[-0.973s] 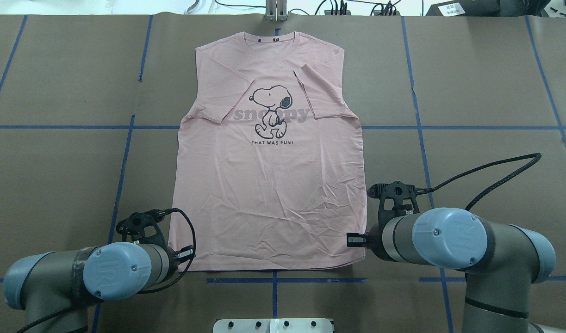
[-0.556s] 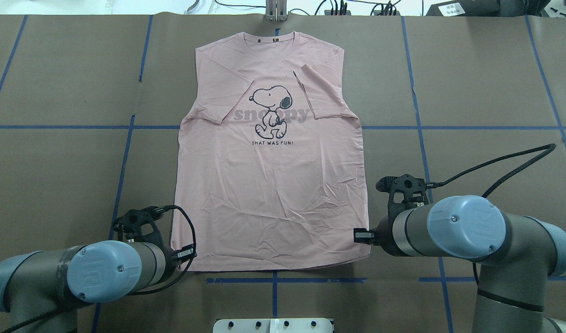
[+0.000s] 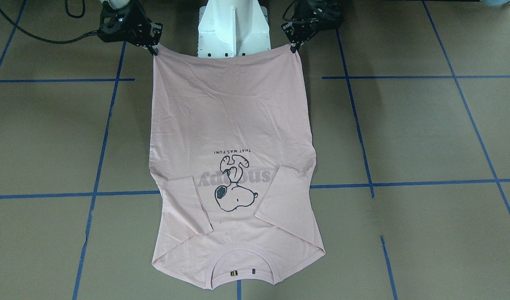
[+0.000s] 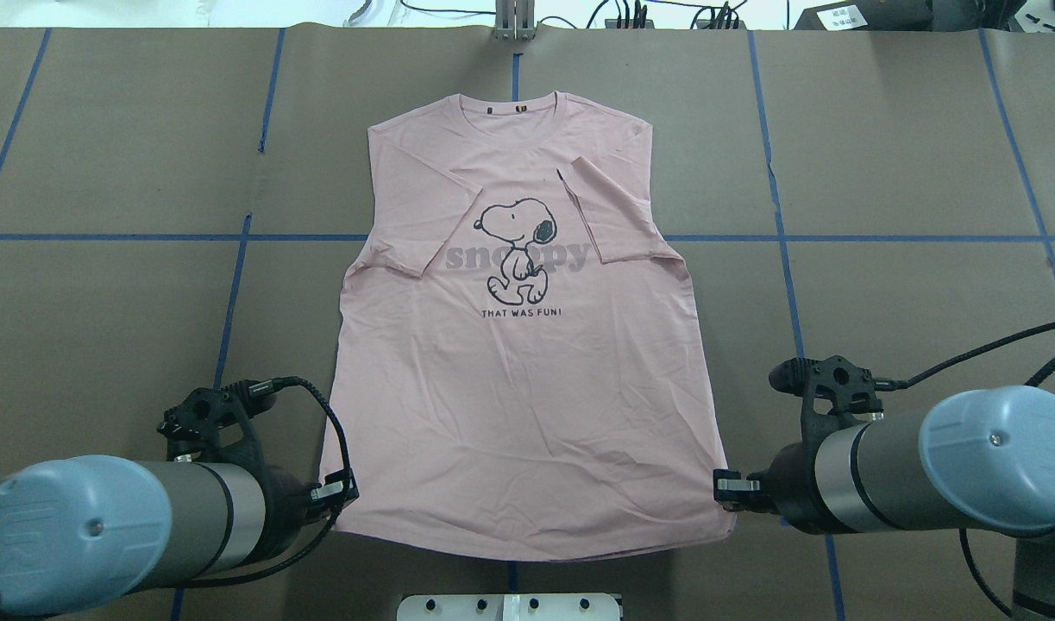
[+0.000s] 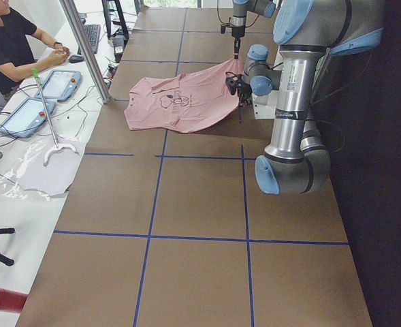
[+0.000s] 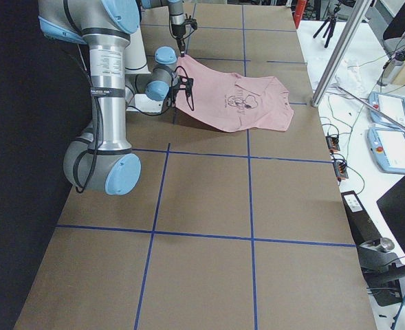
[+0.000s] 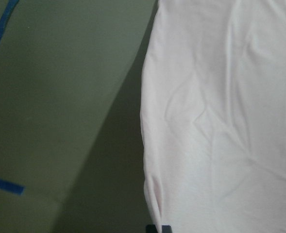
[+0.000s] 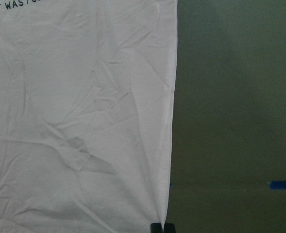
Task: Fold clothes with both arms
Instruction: 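Lift the hem with both grippers and fold it over toward the collar, then release the hem and lower the right gripper to the folded shirt's side edge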
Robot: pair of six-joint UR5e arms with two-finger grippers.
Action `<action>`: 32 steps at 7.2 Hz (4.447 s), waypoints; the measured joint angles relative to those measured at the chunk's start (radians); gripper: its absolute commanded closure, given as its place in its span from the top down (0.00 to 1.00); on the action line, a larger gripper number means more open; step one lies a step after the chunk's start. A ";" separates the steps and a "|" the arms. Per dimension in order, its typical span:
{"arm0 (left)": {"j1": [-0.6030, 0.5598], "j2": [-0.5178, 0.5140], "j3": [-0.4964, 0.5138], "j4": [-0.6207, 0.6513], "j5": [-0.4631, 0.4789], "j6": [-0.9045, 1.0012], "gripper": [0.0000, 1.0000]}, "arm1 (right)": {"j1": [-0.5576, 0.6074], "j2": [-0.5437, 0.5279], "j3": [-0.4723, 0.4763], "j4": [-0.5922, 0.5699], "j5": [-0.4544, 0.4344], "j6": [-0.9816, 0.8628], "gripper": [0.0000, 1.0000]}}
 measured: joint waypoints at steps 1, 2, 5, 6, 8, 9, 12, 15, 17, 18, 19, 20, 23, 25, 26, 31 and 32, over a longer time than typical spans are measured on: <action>0.038 -0.002 -0.082 0.071 -0.017 0.000 0.00 | -0.035 -0.035 0.052 0.000 0.018 0.013 0.00; 0.071 -0.005 -0.131 0.124 -0.024 -0.005 0.00 | -0.051 -0.056 0.088 0.000 0.039 0.017 0.00; 0.044 -0.045 -0.132 0.153 -0.024 0.000 0.00 | 0.056 0.042 0.004 0.001 0.058 -0.059 0.00; -0.017 -0.060 -0.108 0.151 -0.021 0.032 0.00 | 0.133 0.088 -0.064 0.000 0.060 -0.136 0.00; -0.173 -0.090 -0.018 0.147 -0.024 0.173 0.00 | 0.291 0.131 -0.159 0.002 0.070 -0.331 0.00; -0.254 -0.115 0.057 0.126 -0.024 0.229 0.00 | 0.359 0.181 -0.232 0.006 0.075 -0.418 0.00; -0.458 -0.191 0.362 -0.135 -0.031 0.334 0.00 | 0.479 0.462 -0.556 0.019 0.072 -0.483 0.00; -0.554 -0.271 0.736 -0.441 -0.028 0.365 0.00 | 0.521 0.584 -0.864 0.223 0.061 -0.486 0.00; -0.561 -0.299 0.877 -0.525 -0.024 0.368 0.00 | 0.535 0.639 -1.001 0.298 0.058 -0.485 0.00; -0.561 -0.313 0.914 -0.544 -0.023 0.368 0.00 | 0.537 0.659 -1.030 0.307 0.057 -0.485 0.00; -0.561 -0.327 0.937 -0.552 -0.023 0.368 0.00 | 0.539 0.677 -1.048 0.310 0.057 -0.483 0.00; -0.561 -0.340 0.948 -0.555 -0.023 0.366 0.00 | 0.540 0.692 -1.058 0.310 0.054 -0.482 0.00; -0.562 -0.368 0.953 -0.557 -0.025 0.368 1.00 | 0.539 0.701 -1.068 0.312 0.046 -0.485 1.00; -0.562 -0.372 0.953 -0.555 -0.024 0.379 1.00 | 0.538 0.693 -1.068 0.316 0.050 -0.487 1.00; -0.563 -0.372 0.952 -0.552 -0.023 0.384 1.00 | 0.538 0.684 -1.061 0.317 0.057 -0.483 1.00; -0.564 -0.359 0.821 -0.535 -0.030 0.382 1.00 | 0.429 0.429 -0.716 0.247 0.154 -0.209 1.00; -0.563 -0.358 0.790 -0.521 -0.030 0.378 1.00 | 0.387 0.407 -0.691 0.224 0.135 -0.169 1.00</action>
